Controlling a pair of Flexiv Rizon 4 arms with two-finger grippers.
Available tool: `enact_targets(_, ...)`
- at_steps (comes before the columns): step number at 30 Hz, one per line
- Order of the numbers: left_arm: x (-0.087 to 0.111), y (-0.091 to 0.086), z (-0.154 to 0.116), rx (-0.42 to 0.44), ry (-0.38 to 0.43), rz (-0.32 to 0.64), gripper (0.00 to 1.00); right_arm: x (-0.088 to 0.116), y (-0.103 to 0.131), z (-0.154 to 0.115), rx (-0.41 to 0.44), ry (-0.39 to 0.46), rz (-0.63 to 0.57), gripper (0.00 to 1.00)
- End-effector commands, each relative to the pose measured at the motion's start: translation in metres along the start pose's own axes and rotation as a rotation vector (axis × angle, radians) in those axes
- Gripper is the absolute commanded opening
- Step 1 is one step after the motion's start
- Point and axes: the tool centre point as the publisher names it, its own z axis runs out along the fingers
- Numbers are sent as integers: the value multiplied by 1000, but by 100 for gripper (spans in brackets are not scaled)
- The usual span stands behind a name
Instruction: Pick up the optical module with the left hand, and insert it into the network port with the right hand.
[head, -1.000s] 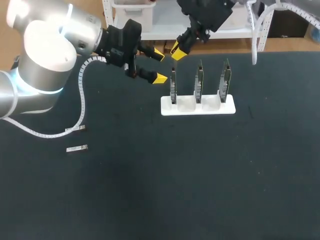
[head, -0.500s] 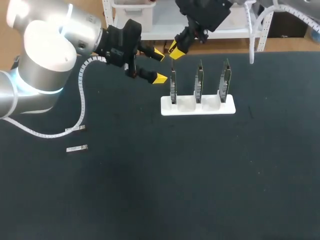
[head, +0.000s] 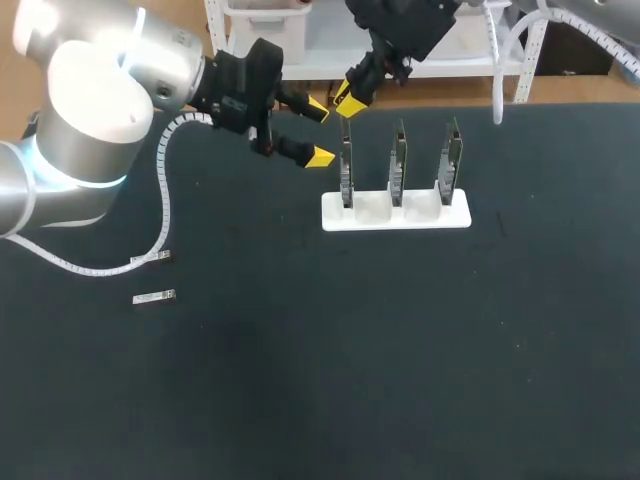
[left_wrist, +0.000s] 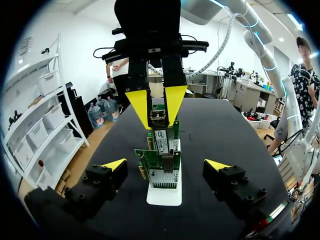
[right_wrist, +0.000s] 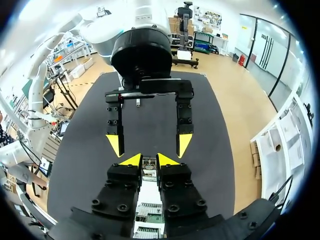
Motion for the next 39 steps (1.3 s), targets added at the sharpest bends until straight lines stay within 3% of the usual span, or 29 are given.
enact_targets(1,-1,2,1,4,6,-2,100,2,1,1,1,-4,2,0)
enact_targets(39,-1,2,1,4,6,-2,100,2,14,-3,-12,4,-27,0)
